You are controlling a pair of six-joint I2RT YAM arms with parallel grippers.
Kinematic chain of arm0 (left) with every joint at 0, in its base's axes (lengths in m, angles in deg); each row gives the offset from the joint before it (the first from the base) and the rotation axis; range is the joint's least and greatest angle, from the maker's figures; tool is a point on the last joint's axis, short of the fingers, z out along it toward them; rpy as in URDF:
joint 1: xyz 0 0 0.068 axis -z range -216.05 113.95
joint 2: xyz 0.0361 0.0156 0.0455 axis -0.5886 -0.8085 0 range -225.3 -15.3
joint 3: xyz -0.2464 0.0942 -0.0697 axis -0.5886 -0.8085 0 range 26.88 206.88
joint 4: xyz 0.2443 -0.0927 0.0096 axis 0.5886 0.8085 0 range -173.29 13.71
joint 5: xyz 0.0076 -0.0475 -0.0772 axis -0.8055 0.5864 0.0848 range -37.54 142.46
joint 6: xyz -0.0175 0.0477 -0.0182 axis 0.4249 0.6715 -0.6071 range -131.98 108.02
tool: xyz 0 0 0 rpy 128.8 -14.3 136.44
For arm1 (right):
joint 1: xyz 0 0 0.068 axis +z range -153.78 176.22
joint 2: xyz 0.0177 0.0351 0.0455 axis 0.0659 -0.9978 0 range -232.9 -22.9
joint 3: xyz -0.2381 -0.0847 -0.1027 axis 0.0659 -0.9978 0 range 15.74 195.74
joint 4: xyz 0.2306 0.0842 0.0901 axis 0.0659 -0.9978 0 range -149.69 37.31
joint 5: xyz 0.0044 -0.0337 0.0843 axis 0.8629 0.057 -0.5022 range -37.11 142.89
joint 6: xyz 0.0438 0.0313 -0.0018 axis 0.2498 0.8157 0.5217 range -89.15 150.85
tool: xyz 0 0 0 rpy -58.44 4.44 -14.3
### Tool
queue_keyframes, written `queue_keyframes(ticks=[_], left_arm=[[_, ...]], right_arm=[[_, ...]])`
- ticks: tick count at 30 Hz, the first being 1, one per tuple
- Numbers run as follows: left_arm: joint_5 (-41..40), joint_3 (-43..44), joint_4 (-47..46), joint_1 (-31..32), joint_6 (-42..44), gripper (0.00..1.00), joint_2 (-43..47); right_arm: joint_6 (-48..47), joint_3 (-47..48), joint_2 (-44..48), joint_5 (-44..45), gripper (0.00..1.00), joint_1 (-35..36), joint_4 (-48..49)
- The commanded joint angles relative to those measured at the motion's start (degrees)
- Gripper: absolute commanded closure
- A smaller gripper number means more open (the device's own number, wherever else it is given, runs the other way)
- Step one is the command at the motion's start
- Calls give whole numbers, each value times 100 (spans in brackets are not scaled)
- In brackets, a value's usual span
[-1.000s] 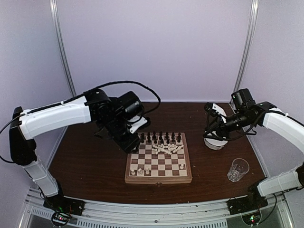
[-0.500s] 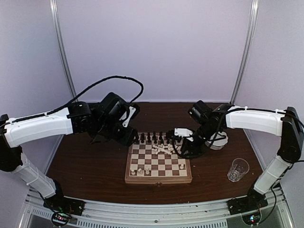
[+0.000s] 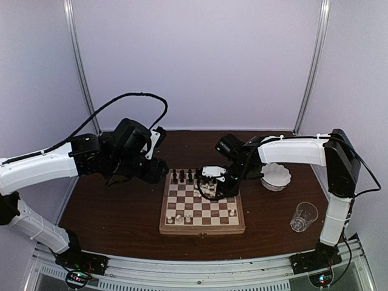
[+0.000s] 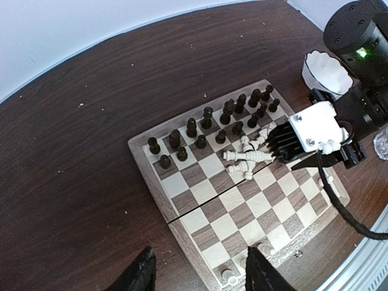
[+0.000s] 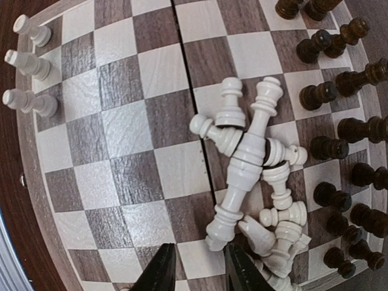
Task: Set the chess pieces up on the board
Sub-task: Pick up the chess pile from the chessboard.
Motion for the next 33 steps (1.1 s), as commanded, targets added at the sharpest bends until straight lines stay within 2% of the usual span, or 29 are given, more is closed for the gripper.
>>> queue_keyframes(ticks=[1,17,25,30,33], left_arm=[[-156,-118,-272,-28,-32,49,166],[-113,-198,-419,-35,12,49,68],[-20,-312,-514,-40,-58,49,-12],[188,-401,-721,-47,29,48,-192],[706,-572,-1253,-89,223,48,-303]], right_arm=[[238,319,-236,317,69,31,18],[416,253,-554,599,68,205,73],[691,327,-560,765,92,211,93],[726,245,-62,630,95,211,-310],[692,191,273,440,96,211,-525]])
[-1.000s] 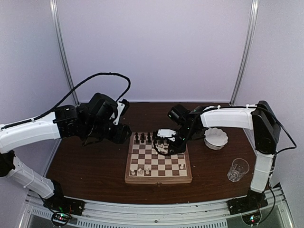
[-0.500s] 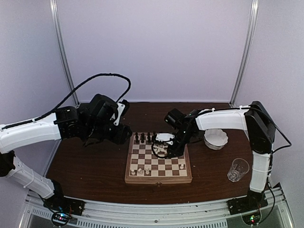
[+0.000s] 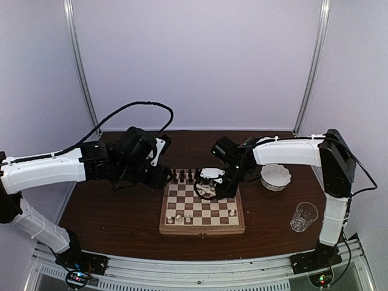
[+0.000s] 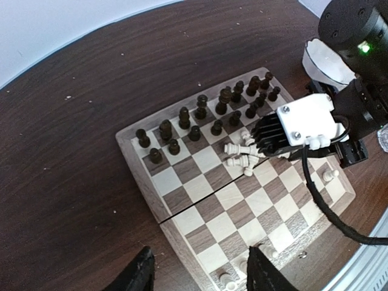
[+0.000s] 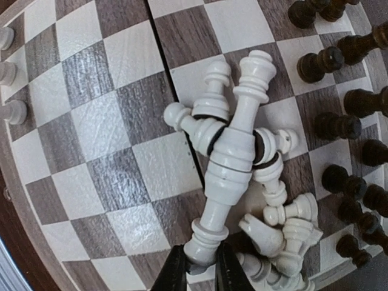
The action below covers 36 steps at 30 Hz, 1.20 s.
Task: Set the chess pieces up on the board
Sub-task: Pick up the chess pile from the chessboard.
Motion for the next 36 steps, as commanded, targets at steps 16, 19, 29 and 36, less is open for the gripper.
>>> queue_keyframes(ticks=[16,19,29,36], left_arm=[[2215,-471,-2974,-477,-1274,48,-1344],[2453,-448,-3319,-550,-1869,48,-1686],[3241,-588,-4606,-713,-2939,49,-2279],[3552,-609,-5018,-760,-3255,59,-2531]], right_arm=[[-70,43,833,-939,97,16,-498],[-146,-35,925,-1035,97,20,-459],[-276,-236,1120,-1125,96,23,-362],[-261,-299,1153,-1138,96,23,-264]])
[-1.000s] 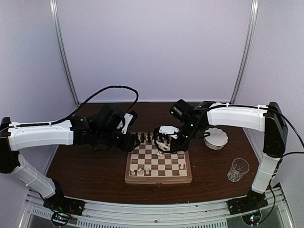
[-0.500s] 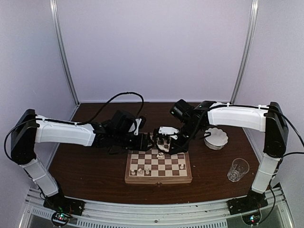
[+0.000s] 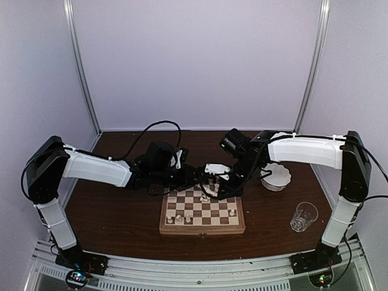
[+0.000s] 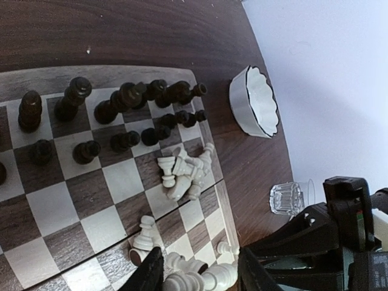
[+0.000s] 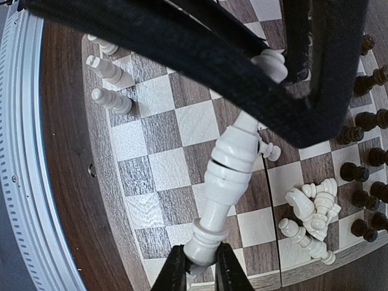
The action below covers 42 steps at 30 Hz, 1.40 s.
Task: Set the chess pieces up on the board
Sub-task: Pick up the chess pile from the chessboard, then adjust the chess pile.
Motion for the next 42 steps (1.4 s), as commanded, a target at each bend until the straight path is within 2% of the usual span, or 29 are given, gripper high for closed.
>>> queue_keyframes(ticks=[1,6,19,23,27,30,35,42], left_arm=[[375,-20,-675,-52,-333,60,-187],[378,-38,-642,-48,-373,60,-193],[141,-117,-353,-59,-382,93,-210],[-83,-186,-87,-56,-260,98,-147],[-287,-157,297,-57,-77,98,-114],[-303,-80,447,-63,33,97,-174],[-274,150,727,-58,169,74,-355],[-371,425,1314,-63,553,61,-180]], right_arm=[[-79,-52,197,-81,96,19,189],[-44,-72,200,-64,96,19,242],[138,-68,191,58,96,-41,361],[124,-93,249,62,97,-79,337],[77,-164,370,74,96,-86,254],[15,-222,467,116,96,-90,200],[-137,-132,506,137,96,-85,-43],[-109,-129,569,27,96,-91,-78]])
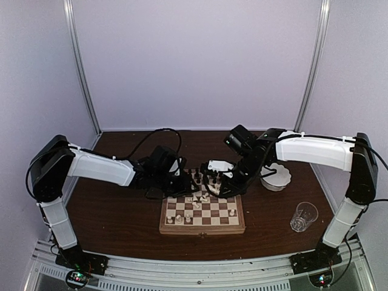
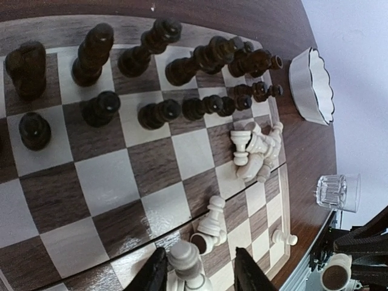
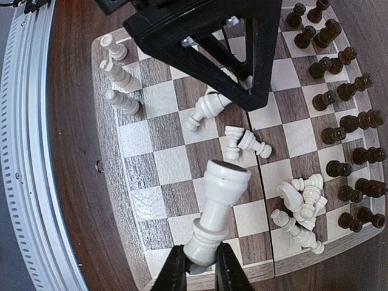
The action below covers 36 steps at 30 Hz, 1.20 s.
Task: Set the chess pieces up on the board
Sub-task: Adjust the chess pile, then pass from the right arm to the left
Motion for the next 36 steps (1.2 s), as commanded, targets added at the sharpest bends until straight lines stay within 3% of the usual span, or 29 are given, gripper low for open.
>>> queue_keyframes(ticks=[1,7,12,17,26,36], left_arm=[[-185,314,476,0,451,60,184],[-671,488,1163,-2,1222,57,823],[567,244,306,5,1681,58,1057],[1780,61,-686,36,1191,56,974],[2393,60,-1376,96,540,56,631],[2473,112,-1289,123,481,58,455]], right_arm=[[-28,23,184,-40,96,-24,-122],[-45,65,231,-93,96,-25,-179],[-81,200,325,-396,95,-22,-344],[-110,256,415,-575,95,-17,-434],[-90,330,438,-709,95,-8,-454],[-74,311,500,-727,95,1,-420]])
